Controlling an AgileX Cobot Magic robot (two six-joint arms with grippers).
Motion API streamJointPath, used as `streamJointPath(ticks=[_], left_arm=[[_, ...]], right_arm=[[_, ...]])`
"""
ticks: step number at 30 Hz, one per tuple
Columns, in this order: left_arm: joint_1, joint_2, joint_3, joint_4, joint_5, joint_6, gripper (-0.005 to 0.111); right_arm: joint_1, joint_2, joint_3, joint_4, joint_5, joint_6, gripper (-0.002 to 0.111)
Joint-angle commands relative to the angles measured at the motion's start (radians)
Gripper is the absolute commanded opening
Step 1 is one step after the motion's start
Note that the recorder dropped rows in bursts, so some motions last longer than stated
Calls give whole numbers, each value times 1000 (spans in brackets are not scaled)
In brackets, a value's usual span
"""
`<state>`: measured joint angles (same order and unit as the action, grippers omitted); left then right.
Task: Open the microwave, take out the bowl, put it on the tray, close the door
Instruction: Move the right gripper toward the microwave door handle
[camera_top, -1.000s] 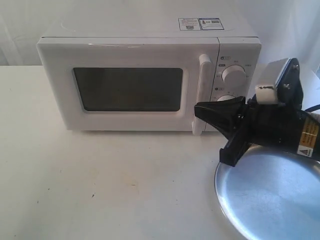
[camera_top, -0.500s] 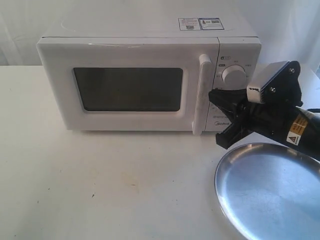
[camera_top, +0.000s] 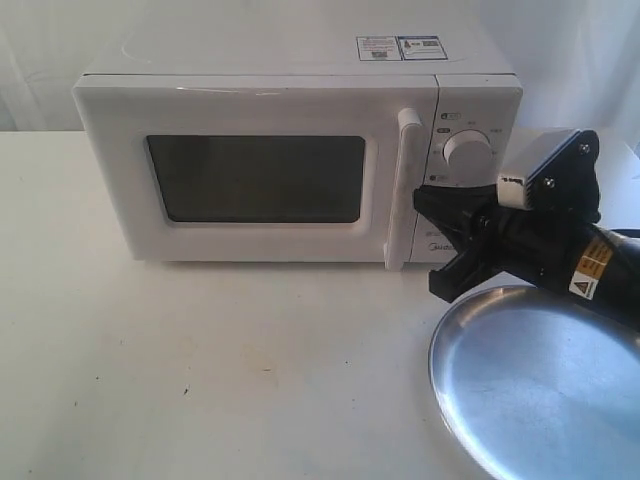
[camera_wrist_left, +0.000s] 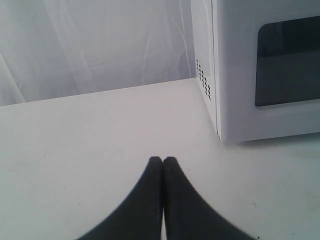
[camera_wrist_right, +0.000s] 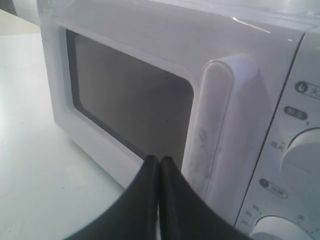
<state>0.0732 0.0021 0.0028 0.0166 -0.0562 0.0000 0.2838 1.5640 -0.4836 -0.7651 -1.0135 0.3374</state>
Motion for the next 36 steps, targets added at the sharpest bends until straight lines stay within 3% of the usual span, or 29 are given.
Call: streamJointPath(ticks=[1, 7, 16, 22, 28, 31, 34, 36], left_arm=[[0, -2, -3, -8, -4, 0, 0], [0, -2, -3, -8, -4, 0, 0], [0, -2, -3, -8, -4, 0, 0], [0, -2, -3, -8, -4, 0, 0], [0, -2, -3, -8, -4, 0, 0], [0, -2, -3, -8, -4, 0, 0], [0, -2, -3, -8, -4, 0, 0], [0, -2, -3, -8, -4, 0, 0]], right_arm=[[-6, 2, 26, -5, -76, 8, 0], [-6, 2, 54, -5, -193, 8, 0], [-6, 2, 56, -5, -93, 1, 0], [-6, 15, 56, 67, 6, -107, 0], [-6, 85, 50, 190, -111, -248, 0], [-6, 108, 55, 190, -73, -248, 1], [-6, 128, 56, 164, -50, -248, 7], [-6, 130, 56, 136, -103, -246, 18]])
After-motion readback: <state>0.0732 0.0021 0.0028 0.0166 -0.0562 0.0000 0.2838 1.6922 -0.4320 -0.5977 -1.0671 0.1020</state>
